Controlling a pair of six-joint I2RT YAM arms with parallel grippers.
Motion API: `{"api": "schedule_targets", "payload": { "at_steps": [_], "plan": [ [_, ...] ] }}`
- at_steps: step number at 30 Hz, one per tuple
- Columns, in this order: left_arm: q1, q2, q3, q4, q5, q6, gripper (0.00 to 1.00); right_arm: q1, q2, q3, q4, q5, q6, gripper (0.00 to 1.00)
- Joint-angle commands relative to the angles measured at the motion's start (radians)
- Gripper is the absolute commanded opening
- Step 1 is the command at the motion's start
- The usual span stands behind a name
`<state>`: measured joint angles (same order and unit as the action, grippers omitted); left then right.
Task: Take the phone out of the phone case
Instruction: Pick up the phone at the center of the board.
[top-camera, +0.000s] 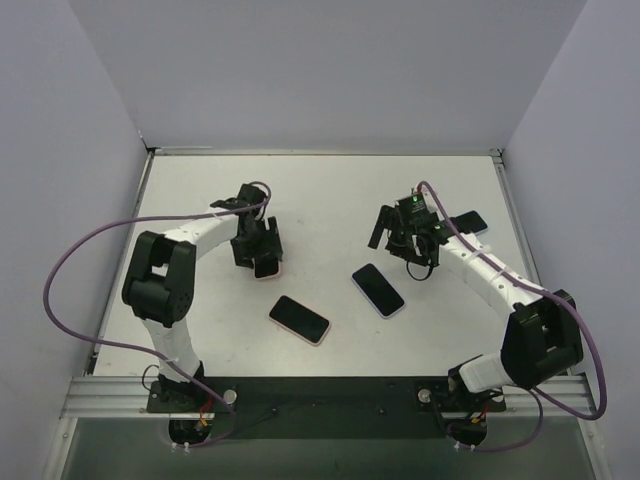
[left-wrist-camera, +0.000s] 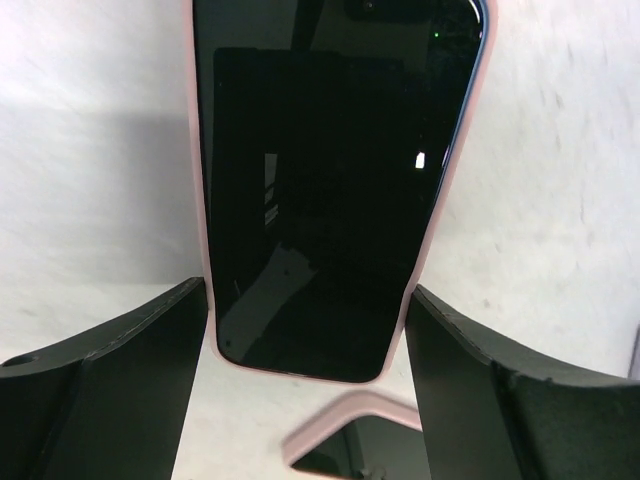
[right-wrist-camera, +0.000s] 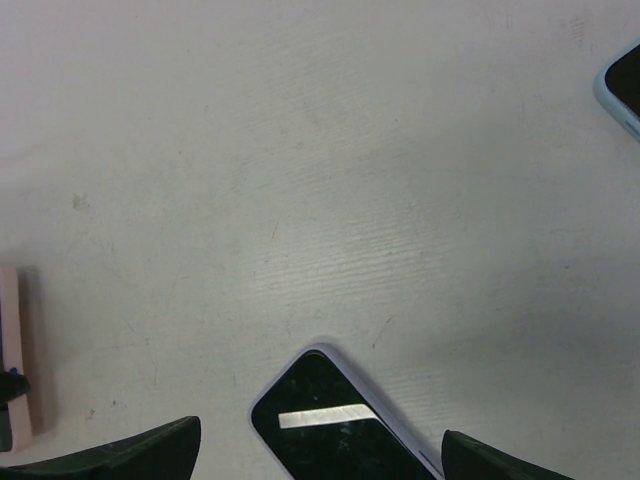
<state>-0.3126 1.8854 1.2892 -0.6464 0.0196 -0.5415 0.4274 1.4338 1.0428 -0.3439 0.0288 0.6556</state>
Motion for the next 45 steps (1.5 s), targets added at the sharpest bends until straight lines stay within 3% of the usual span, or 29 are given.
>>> {"api": "schedule_targets", "payload": {
  "at_steps": [1, 10, 22, 27, 35, 38, 40, 42, 44, 45],
  "plan": [
    [-0.066, -0.124, -0.071, 0.063, 0.123, -0.153, 0.59, 0.01, -0.078, -0.102, 0.118, -0.105, 0.081, 0.97],
    [-0.108, -0.235, -0.129, 0.169, 0.285, -0.158, 0.58, 0.019, -0.032, -0.156, 0.335, -0.343, 0.196, 0.87],
    [-0.108, -0.259, -0.217, 0.241, 0.362, -0.155, 0.58, 0.126, 0.333, 0.094, 0.411, -0.497, 0.381, 0.84],
    [-0.111, -0.269, -0.232, 0.248, 0.364, -0.153, 0.58, 0.159, 0.428, 0.158, 0.422, -0.518, 0.44, 0.76],
    [-0.115, -0.281, -0.237, 0.248, 0.362, -0.147, 0.59, 0.191, 0.522, 0.226, 0.421, -0.535, 0.438, 0.47],
    [-0.118, -0.281, -0.237, 0.252, 0.364, -0.149, 0.59, 0.194, 0.548, 0.247, 0.448, -0.559, 0.44, 0.31],
    [-0.12, -0.282, -0.237, 0.257, 0.368, -0.153, 0.59, 0.194, 0.556, 0.253, 0.463, -0.584, 0.438, 0.13],
    [-0.121, -0.29, -0.238, 0.258, 0.378, -0.158, 0.65, 0.188, 0.55, 0.258, 0.468, -0.598, 0.423, 0.0],
    [-0.121, -0.298, -0.237, 0.252, 0.385, -0.158, 0.72, 0.179, 0.539, 0.252, 0.474, -0.602, 0.409, 0.0],
    [-0.12, -0.31, -0.234, 0.249, 0.39, -0.152, 0.81, 0.166, 0.522, 0.241, 0.48, -0.606, 0.394, 0.0]
  ]
}}
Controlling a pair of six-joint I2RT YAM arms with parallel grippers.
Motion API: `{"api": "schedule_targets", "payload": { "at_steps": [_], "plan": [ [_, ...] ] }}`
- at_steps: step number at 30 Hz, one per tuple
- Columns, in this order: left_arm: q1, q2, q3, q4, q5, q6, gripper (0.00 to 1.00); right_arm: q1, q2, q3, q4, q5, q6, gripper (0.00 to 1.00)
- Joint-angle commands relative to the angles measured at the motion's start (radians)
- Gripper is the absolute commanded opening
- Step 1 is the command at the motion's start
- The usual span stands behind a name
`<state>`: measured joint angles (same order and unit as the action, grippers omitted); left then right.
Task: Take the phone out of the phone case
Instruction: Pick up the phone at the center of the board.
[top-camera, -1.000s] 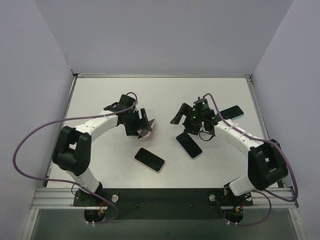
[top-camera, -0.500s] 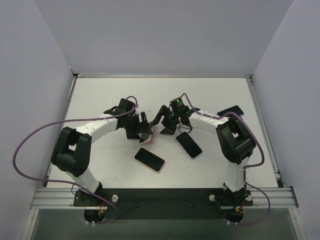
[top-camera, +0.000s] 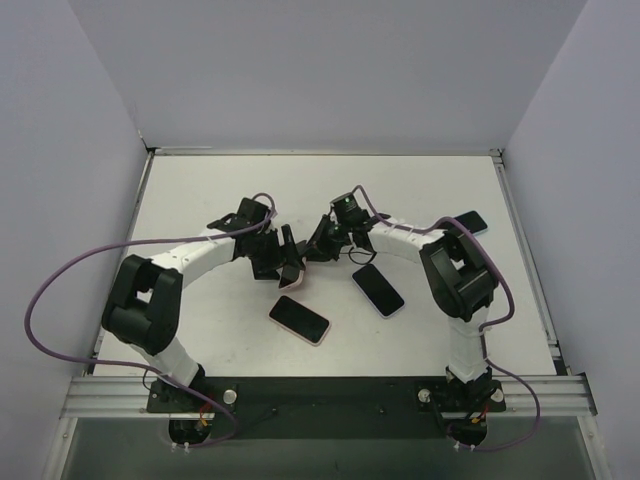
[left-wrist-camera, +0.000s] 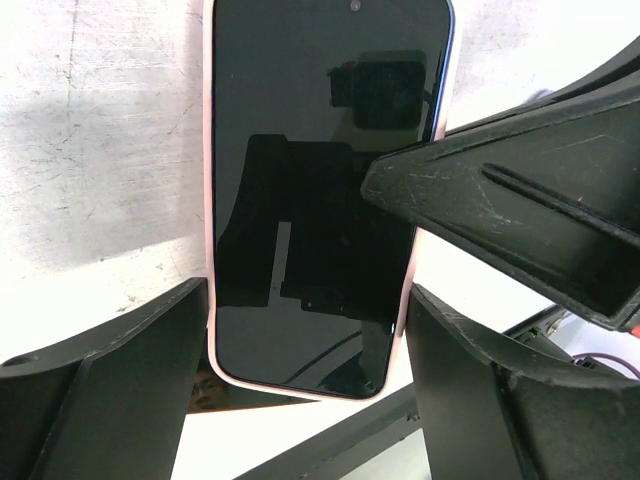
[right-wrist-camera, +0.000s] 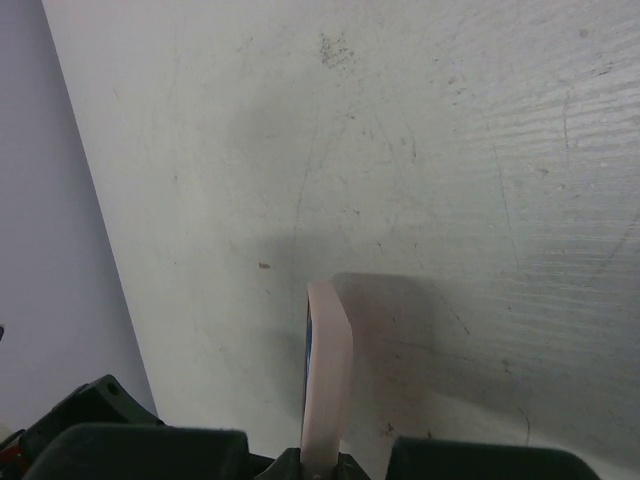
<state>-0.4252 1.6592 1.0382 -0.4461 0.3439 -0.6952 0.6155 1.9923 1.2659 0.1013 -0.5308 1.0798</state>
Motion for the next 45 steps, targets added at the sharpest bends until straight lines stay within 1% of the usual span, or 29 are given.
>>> {"api": "schedule_targets", "payload": {
  "at_steps": [1, 3, 6, 8, 9, 10, 11, 12, 13, 14, 15, 16, 17, 19, 20, 23, 24, 26, 33, 36, 40, 41, 43, 45],
  "plan": [
    [-0.006, -0.091, 0.029, 0.034, 0.082, 0.008, 0.85, -0.031, -0.044, 0.012, 0.043, -0.063, -0.038, 0.0],
    [-0.003, -0.119, 0.048, 0.014, 0.11, 0.029, 0.91, -0.06, -0.07, -0.006, 0.061, -0.08, -0.066, 0.0],
    [0.008, -0.183, 0.068, -0.005, 0.151, 0.054, 0.93, -0.092, -0.113, -0.034, 0.118, -0.149, -0.089, 0.0],
    [0.043, -0.22, 0.057, 0.017, 0.19, 0.049, 0.93, -0.12, -0.13, -0.052, 0.144, -0.207, -0.127, 0.0],
    [0.061, -0.252, 0.049, 0.029, 0.242, 0.045, 0.93, -0.131, -0.148, -0.062, 0.161, -0.225, -0.133, 0.0],
    [0.078, -0.269, 0.042, 0.064, 0.265, 0.036, 0.93, -0.149, -0.153, -0.086, 0.188, -0.248, -0.129, 0.0],
    [0.1, -0.28, 0.016, 0.084, 0.285, 0.013, 0.93, -0.157, -0.159, -0.101, 0.254, -0.305, -0.12, 0.0],
    [0.153, -0.298, -0.004, 0.114, 0.346, -0.007, 0.93, -0.163, -0.17, -0.117, 0.305, -0.336, -0.098, 0.0],
    [0.181, -0.303, -0.026, 0.195, 0.383, -0.03, 0.93, -0.171, -0.174, -0.163, 0.372, -0.374, -0.031, 0.0],
    [0.215, -0.306, -0.056, 0.248, 0.423, -0.099, 0.91, -0.181, -0.176, -0.184, 0.544, -0.435, 0.024, 0.0],
    [0.261, -0.303, -0.113, 0.309, 0.499, -0.137, 0.89, -0.186, -0.171, -0.203, 0.64, -0.467, 0.078, 0.0],
    [0.278, -0.302, -0.141, 0.422, 0.527, -0.174, 0.88, -0.192, -0.164, -0.226, 0.749, -0.492, 0.136, 0.0],
    [0.287, -0.29, -0.161, 0.479, 0.547, -0.232, 0.86, -0.197, -0.155, -0.246, 0.944, -0.512, 0.272, 0.0],
    [0.289, -0.277, -0.191, 0.578, 0.575, -0.266, 0.85, -0.198, -0.106, -0.25, 1.133, -0.557, 0.4, 0.0],
    [0.286, -0.262, -0.196, 0.607, 0.583, -0.298, 0.85, -0.198, -0.087, -0.243, 1.299, -0.566, 0.516, 0.0],
    [0.273, -0.234, -0.227, 0.746, 0.612, -0.378, 0.84, -0.194, -0.011, -0.215, 1.542, -0.568, 0.672, 0.0],
    [0.272, -0.227, -0.233, 0.77, 0.624, -0.397, 0.84, -0.191, 0.009, -0.205, 1.566, -0.568, 0.715, 0.0],
    [0.273, -0.216, -0.248, 0.845, 0.63, -0.444, 0.83, -0.188, 0.01, -0.204, 1.548, -0.575, 0.698, 0.0],
    [0.264, -0.164, -0.268, 1.029, 0.649, -0.573, 0.77, -0.165, -0.047, -0.204, 1.352, -0.607, 0.533, 0.0],
    [0.244, -0.13, -0.26, 1.046, 0.638, -0.59, 0.73, -0.151, -0.061, -0.2, 1.284, -0.61, 0.471, 0.0],
    [0.227, -0.093, -0.244, 1.057, 0.629, -0.607, 0.65, -0.143, -0.07, -0.195, 1.244, -0.617, 0.437, 0.0],
    [0.226, -0.09, -0.242, 1.061, 0.624, -0.609, 0.6, -0.143, -0.07, -0.197, 1.244, -0.62, 0.436, 0.0],
    [0.223, -0.082, -0.234, 1.063, 0.623, -0.613, 0.56, -0.143, -0.073, -0.198, 1.244, -0.62, 0.433, 0.0],
    [0.221, -0.078, -0.228, 1.064, 0.621, -0.613, 0.5, -0.14, -0.076, -0.2, 1.242, -0.623, 0.427, 0.0]
  ]
}}
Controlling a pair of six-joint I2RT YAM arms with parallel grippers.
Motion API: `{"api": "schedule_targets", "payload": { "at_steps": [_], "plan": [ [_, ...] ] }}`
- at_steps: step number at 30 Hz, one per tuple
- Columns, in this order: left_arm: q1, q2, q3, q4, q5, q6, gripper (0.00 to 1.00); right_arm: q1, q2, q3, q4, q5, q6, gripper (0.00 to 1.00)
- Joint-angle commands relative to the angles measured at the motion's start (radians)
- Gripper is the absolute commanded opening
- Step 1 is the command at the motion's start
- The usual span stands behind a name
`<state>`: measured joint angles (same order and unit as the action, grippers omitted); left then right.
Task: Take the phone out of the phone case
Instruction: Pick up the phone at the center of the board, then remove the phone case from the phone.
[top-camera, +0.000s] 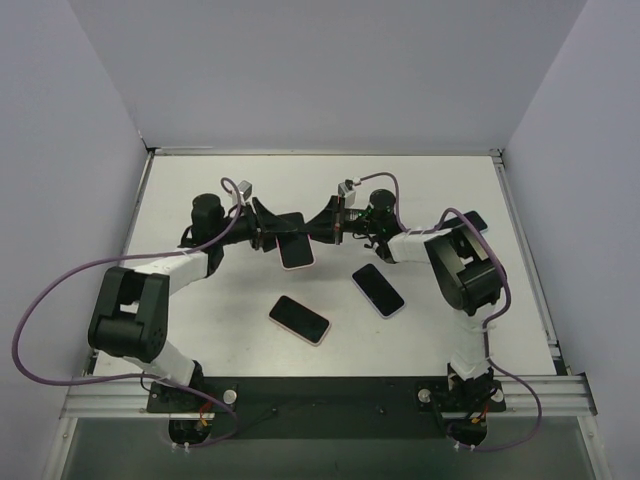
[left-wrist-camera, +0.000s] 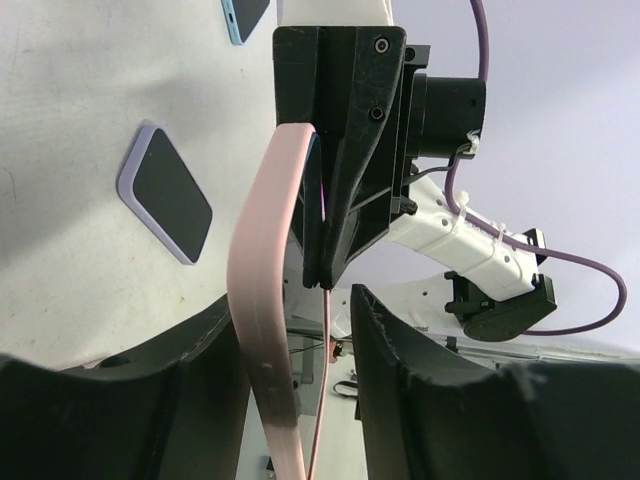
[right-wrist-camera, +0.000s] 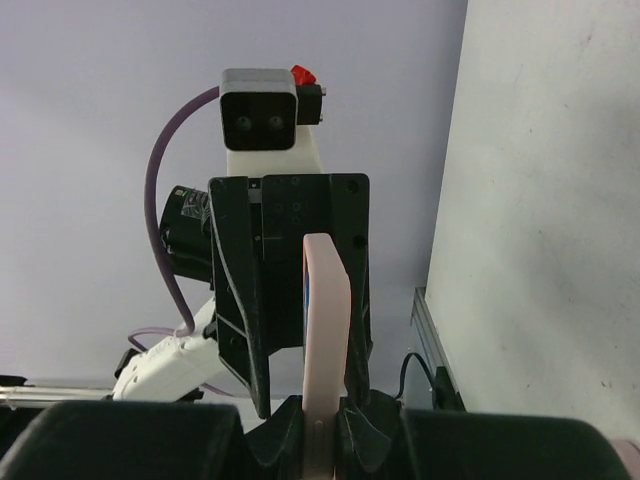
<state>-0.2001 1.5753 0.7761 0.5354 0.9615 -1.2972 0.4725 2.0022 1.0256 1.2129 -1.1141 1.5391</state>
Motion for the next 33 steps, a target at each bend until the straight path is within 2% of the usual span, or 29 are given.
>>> {"api": "schedule_targets", "payload": {
  "at_steps": [1, 2, 3, 5, 6, 7, 8, 10, 11, 12, 13, 14, 15, 16, 18, 22, 25, 26, 30, 33],
  "plan": [
    [-0.007, 0.008, 0.037, 0.083, 0.005, -0.013, 0.46, 0.003, -0.089, 0.041, 0.123, -0.041, -0.034, 0.0],
    [-0.007, 0.009, 0.037, 0.083, 0.002, -0.013, 0.44, 0.005, -0.091, 0.039, 0.117, -0.043, -0.04, 0.0],
    [-0.01, 0.011, 0.038, 0.083, -0.001, -0.014, 0.33, 0.006, -0.091, 0.039, 0.108, -0.043, -0.056, 0.0],
    [-0.013, 0.015, 0.035, 0.084, -0.003, -0.019, 0.23, 0.008, -0.097, 0.036, 0.073, -0.043, -0.079, 0.0],
    [-0.013, 0.015, 0.034, 0.09, -0.006, -0.022, 0.1, 0.009, -0.1, 0.036, 0.045, -0.043, -0.101, 0.0],
    [-0.013, 0.015, 0.028, 0.092, -0.007, -0.028, 0.04, 0.011, -0.103, 0.033, 0.027, -0.039, -0.118, 0.0],
    [-0.012, 0.015, 0.025, 0.103, -0.006, -0.033, 0.0, 0.009, -0.114, 0.03, 0.002, -0.036, -0.135, 0.0],
    [-0.012, 0.009, 0.019, 0.112, -0.006, -0.042, 0.0, 0.005, -0.134, 0.019, -0.131, -0.011, -0.229, 0.0],
    [-0.01, 0.005, 0.015, 0.115, -0.006, -0.043, 0.0, 0.002, -0.163, 0.016, -0.203, 0.003, -0.284, 0.09],
    [-0.009, 0.0, 0.015, 0.115, -0.006, -0.043, 0.0, -0.008, -0.184, 0.013, -0.369, 0.028, -0.397, 0.24],
    [-0.004, -0.012, 0.015, 0.113, -0.007, -0.043, 0.0, -0.014, -0.21, 0.01, -0.457, 0.087, -0.472, 0.5],
    [0.001, -0.018, 0.015, 0.107, -0.009, -0.042, 0.0, -0.015, -0.268, 0.011, -0.554, 0.135, -0.538, 0.63],
    [0.005, -0.023, 0.017, 0.103, -0.009, -0.042, 0.0, -0.018, -0.299, 0.017, -0.749, 0.179, -0.603, 0.72],
    [0.01, -0.034, 0.02, 0.092, -0.012, -0.03, 0.0, -0.017, -0.327, 0.031, -0.833, 0.225, -0.725, 0.81],
    [0.019, -0.043, 0.035, 0.057, -0.013, -0.014, 0.0, -0.02, -0.407, 0.037, -0.977, 0.332, -0.787, 0.87],
    [0.03, -0.063, 0.058, 0.047, -0.03, 0.0, 0.0, -0.028, -0.534, -0.007, -1.038, 0.407, -0.807, 1.0],
    [0.03, -0.064, 0.055, 0.151, -0.061, -0.054, 0.0, -0.025, -0.586, -0.044, -1.032, 0.418, -0.769, 1.0],
    [0.03, -0.064, 0.051, 0.237, -0.069, -0.075, 0.0, -0.021, -0.598, -0.077, -1.018, 0.422, -0.734, 1.0],
    [0.027, -0.04, 0.037, 0.448, -0.079, -0.186, 0.0, -0.012, -0.655, -0.151, -0.87, 0.427, -0.636, 0.99],
    [0.024, -0.023, 0.032, 0.555, -0.078, -0.263, 0.0, 0.001, -0.672, -0.179, -0.762, 0.405, -0.565, 0.8]
  ]
}}
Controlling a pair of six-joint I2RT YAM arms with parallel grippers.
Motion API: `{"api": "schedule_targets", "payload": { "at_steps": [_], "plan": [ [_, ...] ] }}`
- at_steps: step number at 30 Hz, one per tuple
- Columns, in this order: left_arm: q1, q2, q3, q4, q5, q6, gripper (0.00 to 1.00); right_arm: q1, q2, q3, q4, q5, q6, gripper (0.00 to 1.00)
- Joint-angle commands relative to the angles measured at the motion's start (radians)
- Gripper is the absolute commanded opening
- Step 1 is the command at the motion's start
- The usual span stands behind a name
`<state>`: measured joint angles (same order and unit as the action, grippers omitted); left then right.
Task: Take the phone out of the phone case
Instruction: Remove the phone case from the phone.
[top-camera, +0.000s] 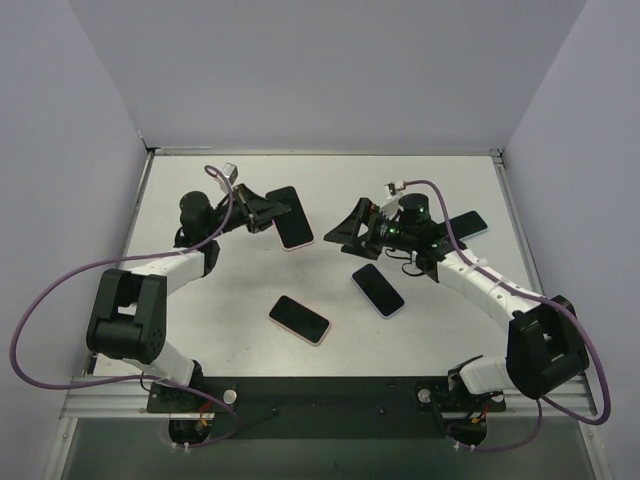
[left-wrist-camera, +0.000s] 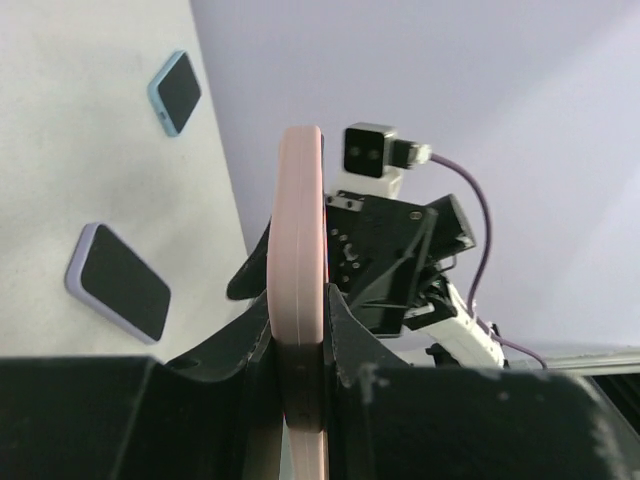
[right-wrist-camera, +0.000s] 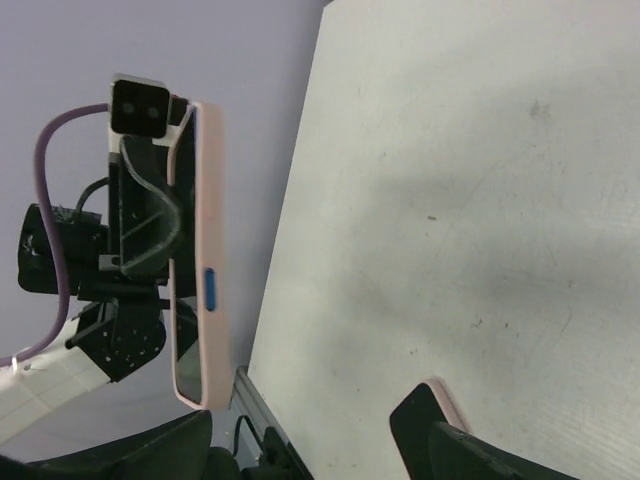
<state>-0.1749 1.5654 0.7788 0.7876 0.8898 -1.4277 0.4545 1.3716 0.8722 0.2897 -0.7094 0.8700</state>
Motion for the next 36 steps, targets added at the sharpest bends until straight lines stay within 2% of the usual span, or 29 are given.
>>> {"api": "schedule_targets", "payload": {
  "at_steps": [1, 5, 8, 12, 18, 21, 22, 25, 29, 30, 31, 36],
  "plan": [
    [-0.003, -0.007, 0.027, 0.32, -0.009, -0.143, 0.0, 0.024, -0.037, -0.027, 0.186, -0.005, 0.121, 0.72],
    [-0.015, -0.001, 0.022, 0.352, -0.015, -0.166, 0.0, 0.062, -0.002, -0.036, 0.294, -0.028, 0.188, 0.62],
    [-0.015, -0.005, 0.014, 0.343, -0.019, -0.165, 0.0, 0.081, 0.014, -0.07, 0.489, -0.035, 0.276, 0.56],
    [-0.014, -0.013, 0.01, 0.32, -0.023, -0.149, 0.0, 0.081, 0.006, -0.116, 0.589, -0.018, 0.325, 0.56],
    [-0.014, -0.007, 0.01, 0.314, -0.026, -0.152, 0.0, 0.095, 0.03, -0.096, 0.638, -0.038, 0.363, 0.54],
    [-0.015, -0.005, 0.0, 0.343, -0.031, -0.171, 0.0, 0.093, 0.052, -0.078, 0.655, -0.039, 0.386, 0.45],
    [-0.015, -0.002, -0.004, 0.352, -0.034, -0.175, 0.0, 0.095, 0.072, -0.073, 0.672, -0.042, 0.405, 0.38],
    [-0.015, -0.001, -0.01, 0.364, -0.045, -0.185, 0.0, 0.098, 0.124, -0.072, 0.799, -0.051, 0.501, 0.24],
    [-0.014, 0.002, -0.009, 0.366, -0.055, -0.18, 0.0, 0.101, 0.179, -0.078, 0.975, -0.064, 0.604, 0.13],
    [-0.012, 0.007, -0.007, 0.374, -0.057, -0.181, 0.0, 0.101, 0.187, -0.081, 0.994, -0.062, 0.615, 0.04],
    [-0.012, 0.008, -0.006, 0.383, -0.058, -0.181, 0.0, 0.102, 0.196, -0.096, 1.012, -0.058, 0.645, 0.0],
    [-0.015, 0.01, 0.0, 0.433, -0.1, -0.186, 0.0, 0.108, 0.245, -0.136, 1.23, 0.01, 0.803, 0.0]
  ]
}}
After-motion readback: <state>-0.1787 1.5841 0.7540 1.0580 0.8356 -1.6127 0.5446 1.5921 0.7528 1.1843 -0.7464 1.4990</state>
